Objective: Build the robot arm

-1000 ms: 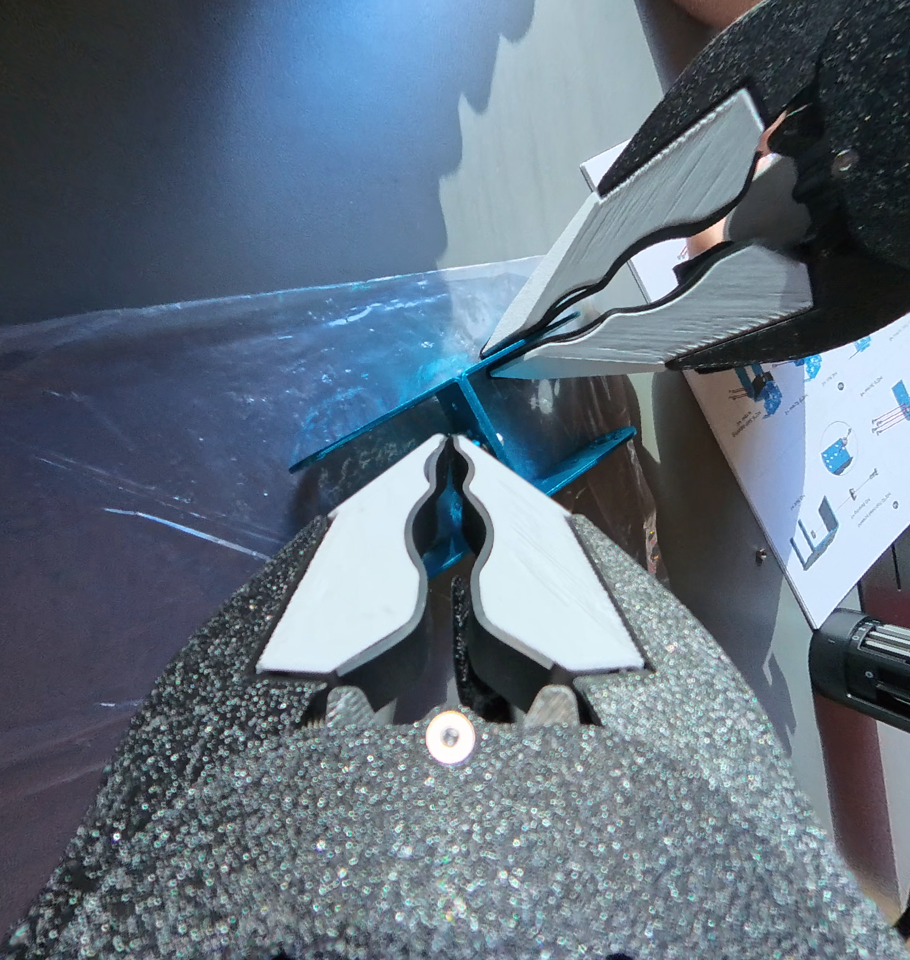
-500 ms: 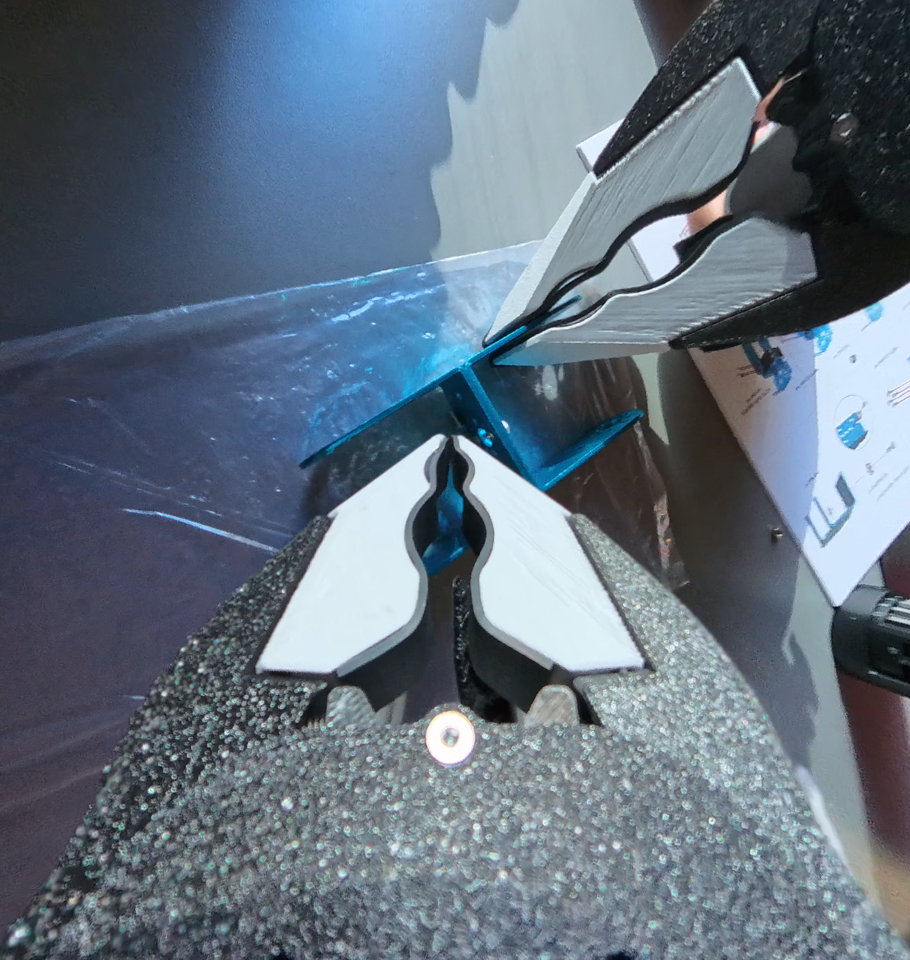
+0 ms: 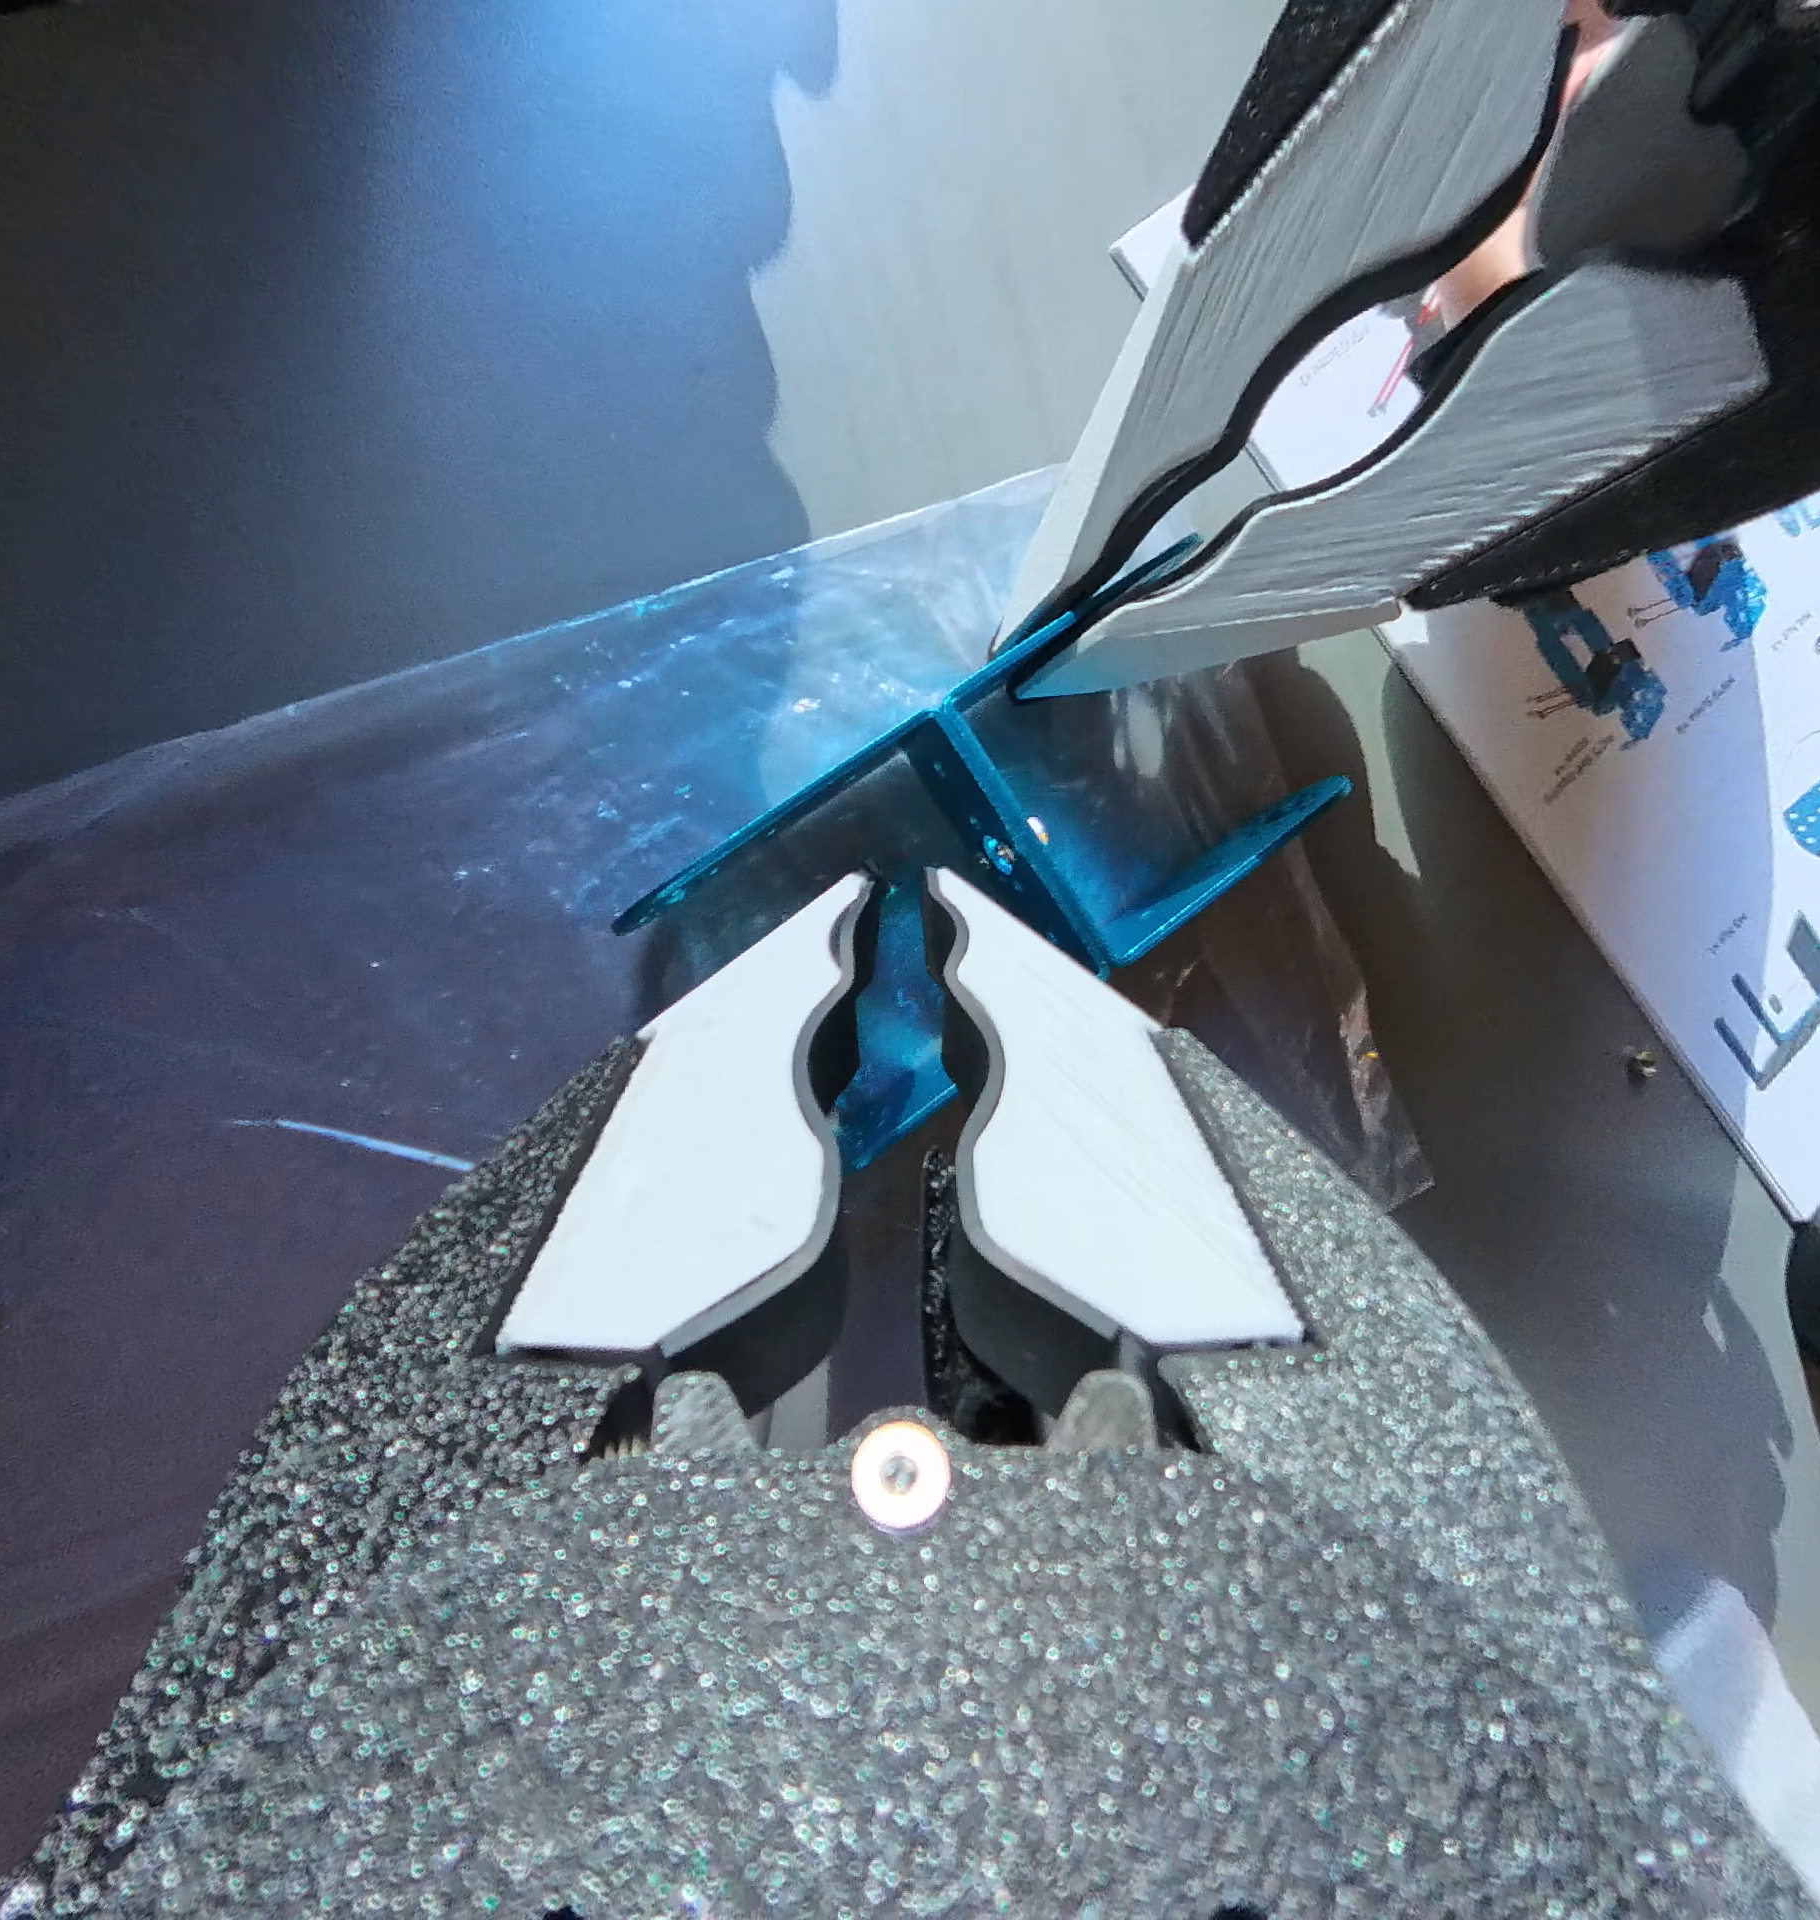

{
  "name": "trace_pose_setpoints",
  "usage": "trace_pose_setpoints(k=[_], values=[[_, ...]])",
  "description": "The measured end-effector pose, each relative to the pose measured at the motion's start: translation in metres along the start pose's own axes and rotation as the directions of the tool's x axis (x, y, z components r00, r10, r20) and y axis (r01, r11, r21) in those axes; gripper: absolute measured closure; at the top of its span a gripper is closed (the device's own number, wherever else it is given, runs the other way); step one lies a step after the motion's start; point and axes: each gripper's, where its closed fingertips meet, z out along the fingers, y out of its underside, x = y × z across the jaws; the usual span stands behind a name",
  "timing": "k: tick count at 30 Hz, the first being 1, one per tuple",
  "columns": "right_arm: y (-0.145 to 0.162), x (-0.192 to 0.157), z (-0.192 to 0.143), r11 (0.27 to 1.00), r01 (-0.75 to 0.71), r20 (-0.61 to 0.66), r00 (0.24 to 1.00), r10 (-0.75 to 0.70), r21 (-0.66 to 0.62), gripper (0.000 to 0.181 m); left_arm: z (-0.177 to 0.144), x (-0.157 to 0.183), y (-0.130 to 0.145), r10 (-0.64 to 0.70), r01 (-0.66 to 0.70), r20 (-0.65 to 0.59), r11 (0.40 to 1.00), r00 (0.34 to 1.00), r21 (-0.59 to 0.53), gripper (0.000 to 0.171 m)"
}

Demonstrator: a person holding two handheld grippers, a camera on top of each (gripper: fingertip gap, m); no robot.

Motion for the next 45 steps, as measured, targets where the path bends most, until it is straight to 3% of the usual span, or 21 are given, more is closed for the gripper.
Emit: trace_pose_setpoints(k=[17, 27, 30, 38, 45], values=[[0.009, -0.027, -0.012, 0.999, -0.033, 0.143, 0.989, 0.038, -0.038, 0.176, 0.001, 0.002, 0.0, 0.0, 0.0, 0.001, 1.0, 1.0, 0.003, 0.171], [0.003, -0.015, -0.014, 1.0, -0.005, 0.068, 0.998, 0.004, 0.013, 0.177, 0.001, 0.003, 0.0, 0.003, -0.003, -0.001, 1.0, 1.0, 0.003, 0.171], [0.005, -0.011, -0.011, 1.0, -0.009, 0.057, 0.998, 0.009, -0.001, 0.169, 0.001, 0.003, 0.0, 0.001, -0.001, -0.003, 1.0, 1.0, 0.003, 0.171], [0.008, -0.018, -0.007, 1.0, -0.016, 0.097, 0.995, 0.017, -0.008, 0.181, 0.002, 0.004, -0.001, -0.002, 0.002, -0.009, 1.0, 1.0, 0.006, 0.171], [0.007, -0.017, -0.007, 1.0, -0.013, 0.088, 0.996, 0.014, -0.016, 0.179, 0.002, 0.004, -0.001, 0.0, 0.0, -0.009, 1.0, 1.0, 0.006, 0.171]])
